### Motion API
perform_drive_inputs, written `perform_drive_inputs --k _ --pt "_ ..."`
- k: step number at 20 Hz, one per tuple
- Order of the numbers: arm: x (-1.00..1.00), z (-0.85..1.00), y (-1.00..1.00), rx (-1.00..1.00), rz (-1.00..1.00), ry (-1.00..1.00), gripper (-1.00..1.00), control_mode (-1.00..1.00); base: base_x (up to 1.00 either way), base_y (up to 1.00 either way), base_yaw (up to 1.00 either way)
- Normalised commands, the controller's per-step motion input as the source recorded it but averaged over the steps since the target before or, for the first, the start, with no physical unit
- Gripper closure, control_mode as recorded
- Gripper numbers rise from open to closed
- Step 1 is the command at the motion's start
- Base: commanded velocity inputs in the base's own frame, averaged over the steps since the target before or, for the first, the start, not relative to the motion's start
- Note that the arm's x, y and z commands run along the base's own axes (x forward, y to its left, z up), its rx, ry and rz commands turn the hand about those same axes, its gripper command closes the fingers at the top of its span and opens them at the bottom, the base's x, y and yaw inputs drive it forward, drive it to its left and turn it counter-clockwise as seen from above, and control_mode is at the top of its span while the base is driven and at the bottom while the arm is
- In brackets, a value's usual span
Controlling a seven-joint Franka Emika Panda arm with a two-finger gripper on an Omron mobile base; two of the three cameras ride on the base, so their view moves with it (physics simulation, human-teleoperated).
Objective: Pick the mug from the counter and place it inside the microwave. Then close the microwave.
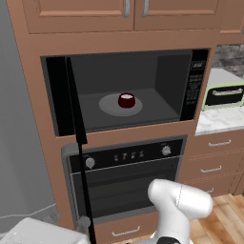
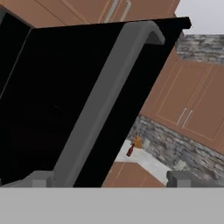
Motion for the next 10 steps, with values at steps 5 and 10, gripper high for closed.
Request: perform_drive_inputs --k 5,10 --pt "0.33 -0.32 0.34 -0.01 0.0 0.0 -1.0 -1.0 0.0 0.0 0.0" --pt "0.25 -0.32 0.38 -0.03 0.0 0.0 -1.0 -1.0 0.0 0.0 0.0"
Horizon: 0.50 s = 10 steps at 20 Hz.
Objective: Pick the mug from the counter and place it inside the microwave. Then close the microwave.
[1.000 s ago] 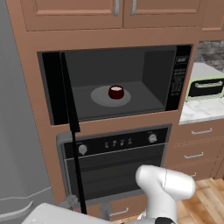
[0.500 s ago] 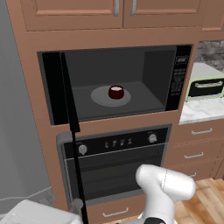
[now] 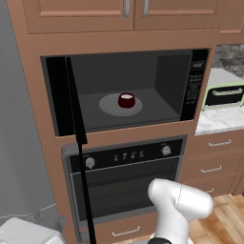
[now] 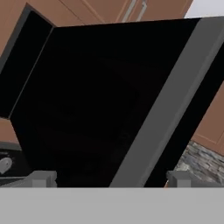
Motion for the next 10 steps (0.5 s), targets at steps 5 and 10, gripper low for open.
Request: perform_drive_inputs --k 5,10 --pt "0.3 -0.17 0.24 -0.02 0.0 0.0 -1.0 -1.0 0.0 0.0 0.0" --pt "0.01 0.02 -0.02 0.0 0.0 0.0 -1.0 -1.0 0.0 0.0 0.0"
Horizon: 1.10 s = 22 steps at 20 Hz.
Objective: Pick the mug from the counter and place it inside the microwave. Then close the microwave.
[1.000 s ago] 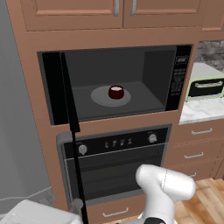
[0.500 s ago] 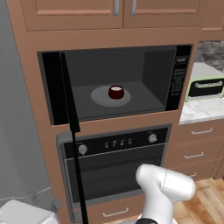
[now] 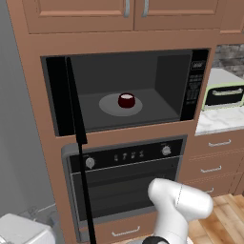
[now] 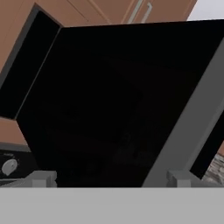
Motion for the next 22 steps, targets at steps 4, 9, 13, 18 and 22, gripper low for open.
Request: perform_drive_inputs --k 4,9,13,18,22 --pt "0.0 0.1 -0.29 0.0 0.0 -0.02 -1.0 -1.0 0.0 0.0 0.0" --pt "0.0 0.2 -0.35 0.0 0.0 -0.03 -1.0 -1.0 0.0 0.0 0.0" --pt "0.0 0.23 -0.41 0.0 0.0 0.0 -1.0 -1.0 0.0 0.0 0.0" --pt "0.0 0.22 -0.47 0.0 0.0 0.0 -1.0 -1.0 0.0 0.0 0.0" --pt "0.0 0.21 -0.52 0.0 0.0 0.0 -1.0 -1.0 0.0 0.0 0.0"
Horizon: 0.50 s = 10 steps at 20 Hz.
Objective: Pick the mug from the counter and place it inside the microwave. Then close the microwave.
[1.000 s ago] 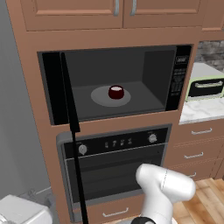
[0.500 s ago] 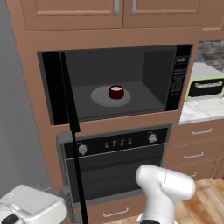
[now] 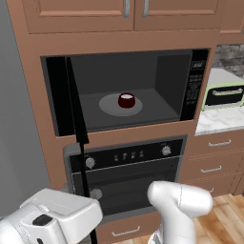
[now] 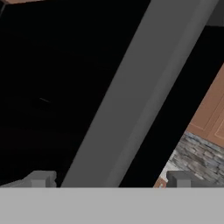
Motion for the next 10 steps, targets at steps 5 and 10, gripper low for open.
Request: perform_drive_inputs --k 5,10 --pt "0.0 0.26 -0.55 0.0 0.0 0.0 -1.0 -1.0 0.0 0.0 0.0" --pt "0.0 0.26 -0.6 0.0 0.0 0.0 -1.0 -1.0 0.0 0.0 0.0"
